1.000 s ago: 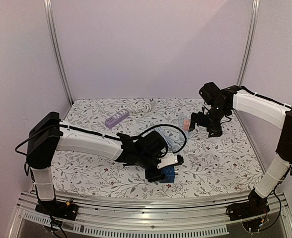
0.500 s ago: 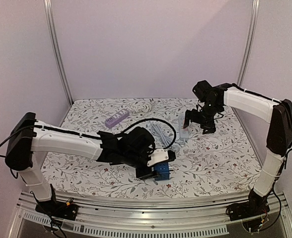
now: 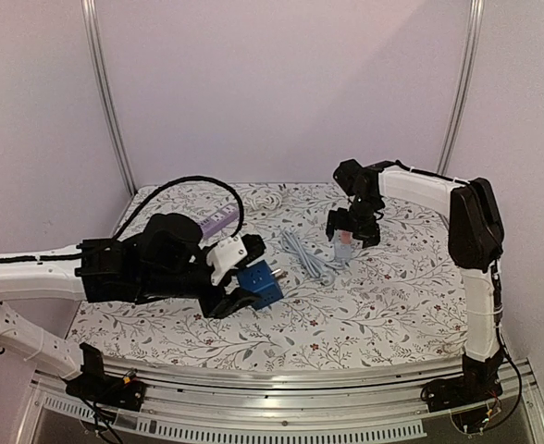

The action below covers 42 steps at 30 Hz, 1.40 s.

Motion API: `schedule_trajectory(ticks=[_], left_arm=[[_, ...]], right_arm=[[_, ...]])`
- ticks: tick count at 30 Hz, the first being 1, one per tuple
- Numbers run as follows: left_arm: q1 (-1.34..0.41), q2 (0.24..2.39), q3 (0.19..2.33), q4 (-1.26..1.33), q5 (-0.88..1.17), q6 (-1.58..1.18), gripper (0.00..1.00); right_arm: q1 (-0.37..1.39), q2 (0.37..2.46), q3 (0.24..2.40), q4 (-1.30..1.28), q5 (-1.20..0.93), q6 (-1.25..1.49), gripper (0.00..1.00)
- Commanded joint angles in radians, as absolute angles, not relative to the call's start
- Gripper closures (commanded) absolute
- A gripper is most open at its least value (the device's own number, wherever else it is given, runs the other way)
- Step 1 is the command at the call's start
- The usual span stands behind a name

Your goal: Insert the plug

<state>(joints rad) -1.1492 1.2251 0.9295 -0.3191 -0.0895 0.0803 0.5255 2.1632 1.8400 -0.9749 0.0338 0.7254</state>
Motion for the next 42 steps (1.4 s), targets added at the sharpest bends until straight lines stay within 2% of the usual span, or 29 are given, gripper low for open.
schedule_trajectory(ticks=[1, 15, 23, 26, 28, 31, 36, 39, 42], left_arm=[[-1.152, 1.107, 0.904, -0.372, -0.175, -0.023, 0.63], [-1.151, 0.971, 0.955, -0.503, -0.238, -0.062, 0.62], [-1.152, 0.962, 0.974, -0.532, -0.247, -0.074, 0.62], [-1.152, 0.952, 0.971, -0.537, -0.253, -0.088, 0.62], [-1.152, 0.947, 0.97, -0.542, -0.254, -0.096, 0.62], [-1.152, 0.946, 0.972, -0.551, -0.249, -0.102, 0.62], [-1.152, 0.953, 0.986, -0.562, -0.244, -0.11, 0.62], [-1.152, 0.96, 0.995, -0.56, -0.239, -0.121, 0.62], [-1.152, 0.98, 1.009, -0.557, -0.227, -0.134, 0.62]], right_arm=[[0.534, 2.257, 1.879, -1.007, 0.094, 0.733, 0.06], [0.534, 2.368, 1.907, -0.916, 0.088, 0.644, 0.25], [0.536, 2.348, 1.892, -0.932, 0.125, 0.556, 0.53], [0.536, 2.312, 1.873, -0.941, 0.149, 0.503, 0.67], [0.536, 2.279, 1.838, -0.922, 0.149, 0.456, 0.72], [0.536, 2.202, 1.765, -0.879, 0.144, 0.356, 0.75], [0.536, 2.048, 1.599, -0.825, 0.108, 0.17, 0.85], [0.537, 1.972, 1.51, -0.787, 0.046, 0.062, 0.95], [0.551, 1.859, 1.403, -0.711, -0.047, -0.056, 0.95]])
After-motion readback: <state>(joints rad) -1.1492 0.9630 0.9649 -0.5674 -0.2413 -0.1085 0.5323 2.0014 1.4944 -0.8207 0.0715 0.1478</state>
